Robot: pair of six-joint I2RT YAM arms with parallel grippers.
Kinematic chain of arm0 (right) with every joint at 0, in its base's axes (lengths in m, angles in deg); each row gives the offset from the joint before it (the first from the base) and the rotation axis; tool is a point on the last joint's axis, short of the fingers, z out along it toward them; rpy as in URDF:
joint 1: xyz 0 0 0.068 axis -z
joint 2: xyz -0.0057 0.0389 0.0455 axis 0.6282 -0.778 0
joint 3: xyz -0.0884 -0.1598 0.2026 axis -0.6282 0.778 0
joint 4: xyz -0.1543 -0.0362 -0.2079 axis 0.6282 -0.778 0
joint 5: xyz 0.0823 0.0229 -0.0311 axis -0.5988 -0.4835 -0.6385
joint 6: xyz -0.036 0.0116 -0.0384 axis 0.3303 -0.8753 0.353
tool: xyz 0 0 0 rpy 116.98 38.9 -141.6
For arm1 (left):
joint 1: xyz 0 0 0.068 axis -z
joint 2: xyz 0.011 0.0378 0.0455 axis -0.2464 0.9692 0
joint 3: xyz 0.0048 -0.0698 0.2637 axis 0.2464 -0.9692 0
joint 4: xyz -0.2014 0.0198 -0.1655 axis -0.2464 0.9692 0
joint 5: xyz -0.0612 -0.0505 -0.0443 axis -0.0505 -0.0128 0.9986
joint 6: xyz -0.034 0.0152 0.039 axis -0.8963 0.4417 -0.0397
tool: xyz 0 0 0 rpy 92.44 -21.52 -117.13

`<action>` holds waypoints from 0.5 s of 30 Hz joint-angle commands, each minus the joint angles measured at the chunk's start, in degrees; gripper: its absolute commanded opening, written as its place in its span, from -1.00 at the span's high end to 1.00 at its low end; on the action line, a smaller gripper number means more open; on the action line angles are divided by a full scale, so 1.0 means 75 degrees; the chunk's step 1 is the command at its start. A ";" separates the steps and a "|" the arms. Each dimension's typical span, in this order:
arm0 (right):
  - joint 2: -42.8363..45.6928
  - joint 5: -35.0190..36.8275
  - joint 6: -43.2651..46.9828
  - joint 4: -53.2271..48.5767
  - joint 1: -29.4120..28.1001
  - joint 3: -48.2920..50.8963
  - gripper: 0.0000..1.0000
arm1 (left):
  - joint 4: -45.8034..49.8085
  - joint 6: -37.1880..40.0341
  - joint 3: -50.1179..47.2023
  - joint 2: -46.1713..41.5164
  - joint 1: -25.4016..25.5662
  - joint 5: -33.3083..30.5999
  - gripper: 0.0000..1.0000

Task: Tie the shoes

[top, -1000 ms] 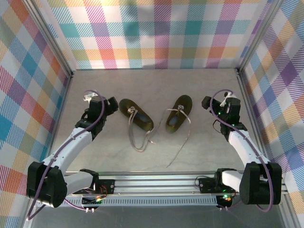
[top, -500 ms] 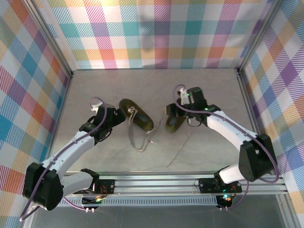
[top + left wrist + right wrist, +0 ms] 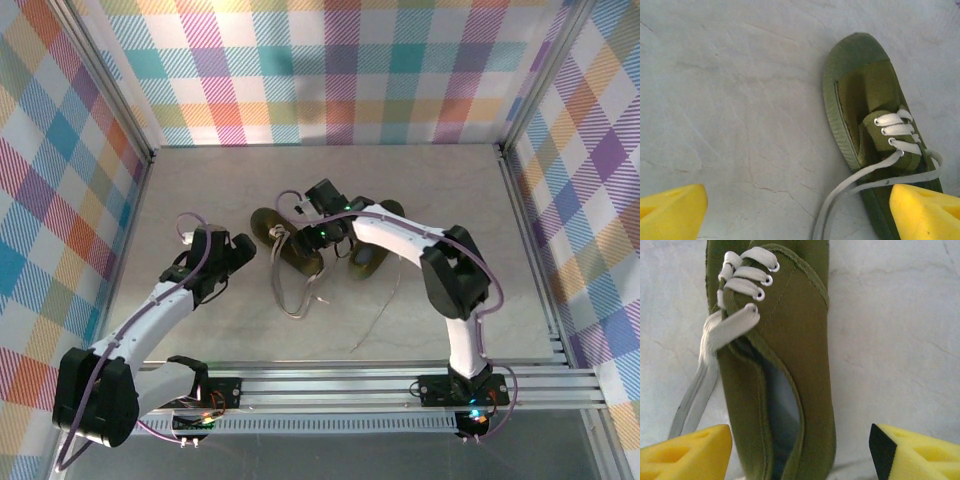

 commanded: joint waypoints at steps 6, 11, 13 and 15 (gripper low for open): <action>-0.1368 0.0398 0.0591 -0.1141 -0.0113 -0.1565 -0.40 | 0.0061 -0.0089 -0.0169 -0.0586 -0.0263 0.0085 -0.83; -0.1990 0.0534 0.0593 -0.1273 -0.0116 -0.2139 -0.23 | 0.0061 -0.0077 -0.0169 -0.0583 -0.0266 0.0094 -0.81; -0.2174 0.0518 0.0577 -0.1335 -0.0116 -0.2351 -0.08 | 0.0287 -0.0067 -0.0169 -0.0616 -0.0266 0.0059 -0.81; -0.2262 0.0542 0.0459 -0.1373 -0.0116 -0.2487 0.20 | 0.0406 -0.0043 -0.0146 -0.0677 -0.0266 0.0010 -0.81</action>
